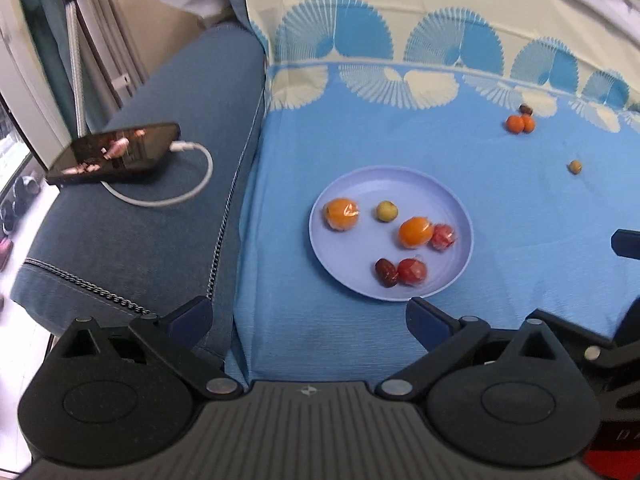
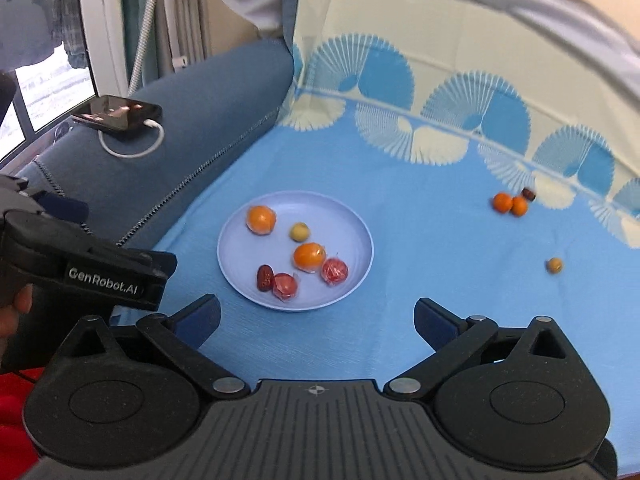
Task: Organize fruits
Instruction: 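Open both tools to release the fruits onto the plate, then move both open tools back toward the remaining fruit cluster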
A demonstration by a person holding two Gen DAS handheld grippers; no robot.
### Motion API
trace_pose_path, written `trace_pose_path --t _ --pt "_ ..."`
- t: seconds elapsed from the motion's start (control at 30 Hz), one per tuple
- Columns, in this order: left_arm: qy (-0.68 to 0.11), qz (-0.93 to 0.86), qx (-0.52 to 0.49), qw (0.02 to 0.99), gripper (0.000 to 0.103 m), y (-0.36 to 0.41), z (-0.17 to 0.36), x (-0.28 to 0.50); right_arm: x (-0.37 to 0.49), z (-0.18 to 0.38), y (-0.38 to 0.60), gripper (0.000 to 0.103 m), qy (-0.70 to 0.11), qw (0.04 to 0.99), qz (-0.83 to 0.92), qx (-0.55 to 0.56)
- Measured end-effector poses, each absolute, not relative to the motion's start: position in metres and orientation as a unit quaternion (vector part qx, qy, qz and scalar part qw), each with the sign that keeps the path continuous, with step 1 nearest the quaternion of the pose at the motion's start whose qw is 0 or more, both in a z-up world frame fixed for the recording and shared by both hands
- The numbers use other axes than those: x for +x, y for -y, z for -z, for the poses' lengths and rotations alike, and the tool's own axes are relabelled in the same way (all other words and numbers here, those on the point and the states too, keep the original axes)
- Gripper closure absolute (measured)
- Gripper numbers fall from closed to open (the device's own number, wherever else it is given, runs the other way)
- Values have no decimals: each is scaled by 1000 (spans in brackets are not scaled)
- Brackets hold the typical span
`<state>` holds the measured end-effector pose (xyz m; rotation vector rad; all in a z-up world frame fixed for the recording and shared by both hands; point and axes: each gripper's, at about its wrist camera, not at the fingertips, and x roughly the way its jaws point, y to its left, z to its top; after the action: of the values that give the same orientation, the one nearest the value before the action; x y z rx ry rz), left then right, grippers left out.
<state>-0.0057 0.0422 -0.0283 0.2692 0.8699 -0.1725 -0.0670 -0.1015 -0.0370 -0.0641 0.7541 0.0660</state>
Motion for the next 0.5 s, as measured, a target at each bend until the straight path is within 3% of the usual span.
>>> trace_pose_path --t 0.5 --pt "-369 97 142 913 0 -35 -2 -51 -113 12 97 1 -312 948 -23 -53"
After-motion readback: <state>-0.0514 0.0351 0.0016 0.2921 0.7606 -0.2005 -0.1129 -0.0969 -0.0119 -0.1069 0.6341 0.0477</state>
